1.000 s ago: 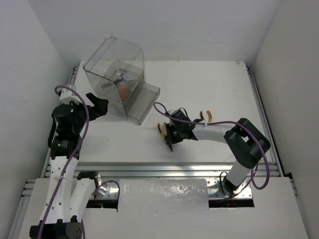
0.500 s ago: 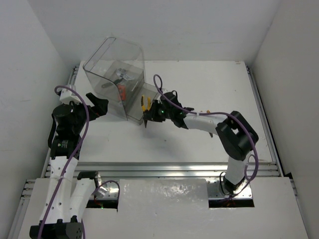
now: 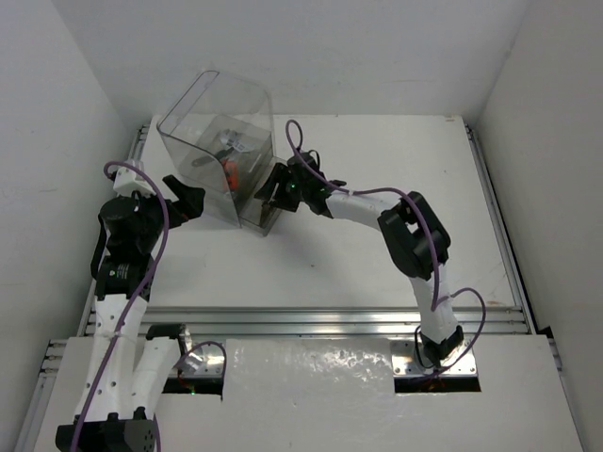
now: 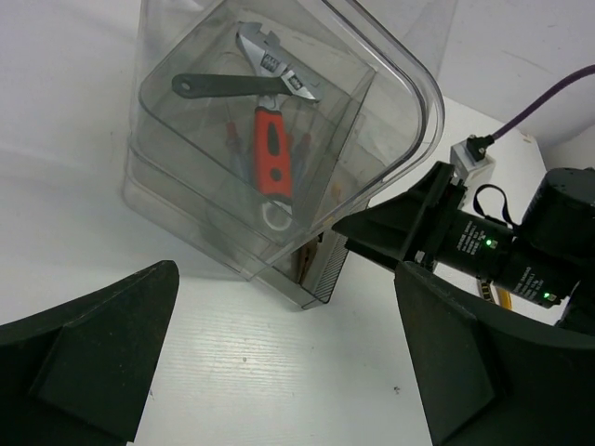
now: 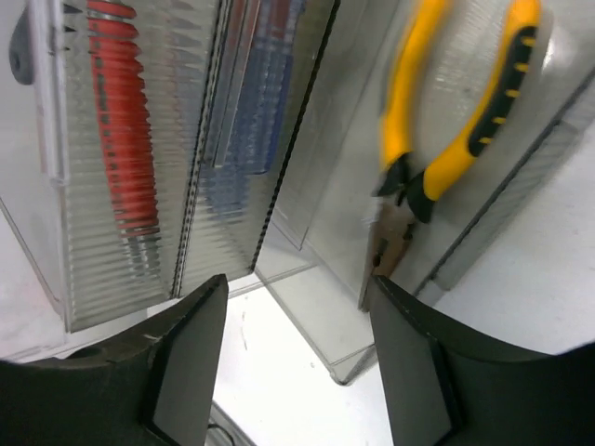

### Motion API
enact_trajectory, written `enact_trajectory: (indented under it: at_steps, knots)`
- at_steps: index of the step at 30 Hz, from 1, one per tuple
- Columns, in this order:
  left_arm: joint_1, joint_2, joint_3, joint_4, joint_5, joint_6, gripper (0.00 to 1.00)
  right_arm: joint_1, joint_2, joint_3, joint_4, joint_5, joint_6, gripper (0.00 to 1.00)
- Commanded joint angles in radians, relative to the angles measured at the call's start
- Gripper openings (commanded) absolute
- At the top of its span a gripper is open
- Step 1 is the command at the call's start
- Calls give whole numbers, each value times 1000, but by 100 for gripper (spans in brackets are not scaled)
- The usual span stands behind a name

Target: Sort the tools into containers

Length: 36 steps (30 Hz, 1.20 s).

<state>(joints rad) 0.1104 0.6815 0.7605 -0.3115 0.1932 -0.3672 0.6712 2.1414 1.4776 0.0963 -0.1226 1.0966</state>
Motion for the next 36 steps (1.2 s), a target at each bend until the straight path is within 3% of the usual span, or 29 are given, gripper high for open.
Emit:
enact_trajectory:
  at_steps: [1, 4, 8, 13, 20, 28, 34, 36]
  knots:
    - [3, -4, 31, 40, 11, 14, 100, -1, -136, 9, -55, 81, -75, 63]
    - [2, -7, 31, 40, 14, 14, 100, -4, -195, 19, -178, 155, -165, 64]
    - [3, -8, 30, 40, 11, 14, 100, -56, -306, -5, -383, 233, -456, 70]
    - [2, -8, 33, 40, 20, 13, 100, -178, -443, -227, -594, 343, -752, 73]
    - [3, 0, 39, 28, 14, 19, 100, -407, -531, -395, -661, 215, -882, 73]
    - [3, 10, 40, 29, 31, 20, 100, -473, -404, -407, -693, 184, -891, 73]
    - [3, 12, 39, 34, 51, 19, 100, -513, -328, -433, -655, 190, -885, 67]
    - [3, 12, 40, 32, 51, 19, 100, -513, -310, -436, -650, 190, -885, 60]
